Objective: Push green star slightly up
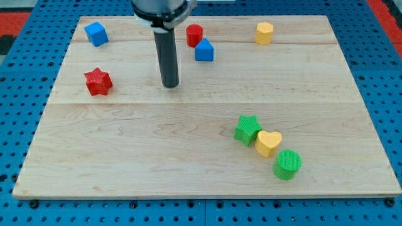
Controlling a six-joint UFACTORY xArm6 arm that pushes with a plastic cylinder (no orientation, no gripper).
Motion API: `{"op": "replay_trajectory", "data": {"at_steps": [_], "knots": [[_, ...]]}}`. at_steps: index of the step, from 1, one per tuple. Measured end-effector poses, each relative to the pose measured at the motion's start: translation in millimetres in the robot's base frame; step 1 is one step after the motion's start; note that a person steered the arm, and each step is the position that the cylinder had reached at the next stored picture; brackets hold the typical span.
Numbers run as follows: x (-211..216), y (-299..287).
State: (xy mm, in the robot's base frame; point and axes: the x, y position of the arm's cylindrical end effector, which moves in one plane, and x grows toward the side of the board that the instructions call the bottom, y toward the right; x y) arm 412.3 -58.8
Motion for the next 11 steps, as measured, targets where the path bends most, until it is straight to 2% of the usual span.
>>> {"op": "replay_trajectory", "data": {"at_steps": [1,2,3,4,5,6,7,9,10,11], "knots": [[63.1,2.3],[108.2,45.2],[110.2,128.0],[66.1,205.3],[41.9,256.4],[19.5,262.5],[43.0,262.5],[57.5,277.5],[31.6,323.7],[15.9,315.3]]}}
